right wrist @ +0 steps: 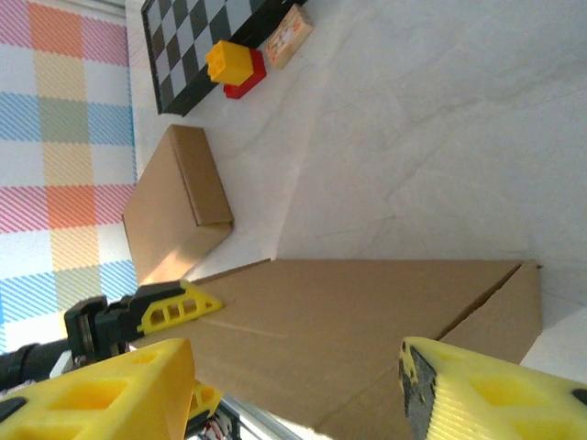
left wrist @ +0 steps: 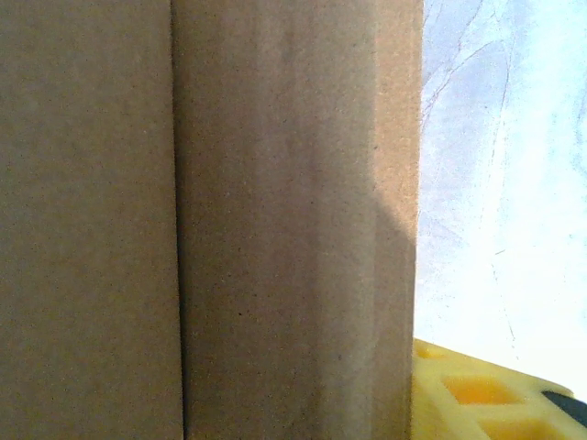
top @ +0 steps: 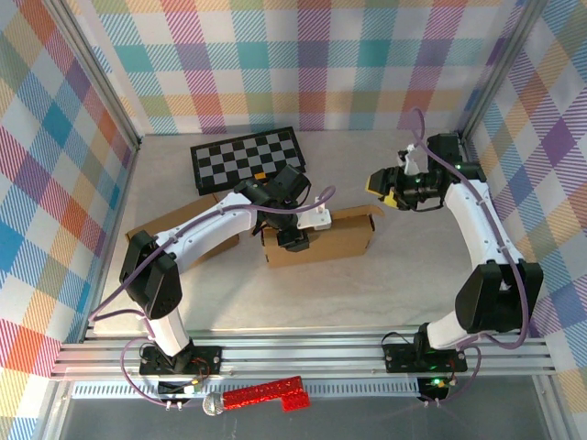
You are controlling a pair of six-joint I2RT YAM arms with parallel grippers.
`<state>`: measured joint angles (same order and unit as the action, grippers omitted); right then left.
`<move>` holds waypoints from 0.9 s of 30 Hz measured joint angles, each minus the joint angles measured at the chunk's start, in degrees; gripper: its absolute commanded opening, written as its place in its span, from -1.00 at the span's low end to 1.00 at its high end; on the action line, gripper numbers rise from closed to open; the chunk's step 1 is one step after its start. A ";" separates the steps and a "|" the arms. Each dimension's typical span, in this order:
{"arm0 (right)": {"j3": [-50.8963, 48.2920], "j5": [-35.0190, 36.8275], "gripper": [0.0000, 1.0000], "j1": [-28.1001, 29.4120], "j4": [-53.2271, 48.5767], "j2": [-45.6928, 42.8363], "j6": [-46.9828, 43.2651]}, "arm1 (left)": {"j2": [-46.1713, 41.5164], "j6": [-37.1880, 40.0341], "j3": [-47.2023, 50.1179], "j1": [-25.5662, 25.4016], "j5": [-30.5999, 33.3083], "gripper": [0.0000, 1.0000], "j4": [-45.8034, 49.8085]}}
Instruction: Fold the paper box
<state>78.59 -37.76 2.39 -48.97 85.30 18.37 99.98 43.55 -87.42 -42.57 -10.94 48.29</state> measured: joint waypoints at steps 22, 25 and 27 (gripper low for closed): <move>0.04 15.17 -0.08 6.99 -9.46 -4.98 -8.24 | 0.00 0.02 0.00 0.00 -0.11 0.02 0.09; 2.23 18.67 -0.06 7.82 -10.32 -3.76 -9.60 | 0.00 0.02 0.00 0.00 -0.13 0.01 0.09; 2.56 21.11 0.02 8.20 -10.23 -4.07 -10.16 | 0.00 0.02 0.00 0.00 -0.13 0.02 0.13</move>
<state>81.14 -16.64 10.59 -59.20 81.23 8.21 99.98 43.57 -87.42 -42.57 -11.07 48.42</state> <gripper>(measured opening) 0.482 0.509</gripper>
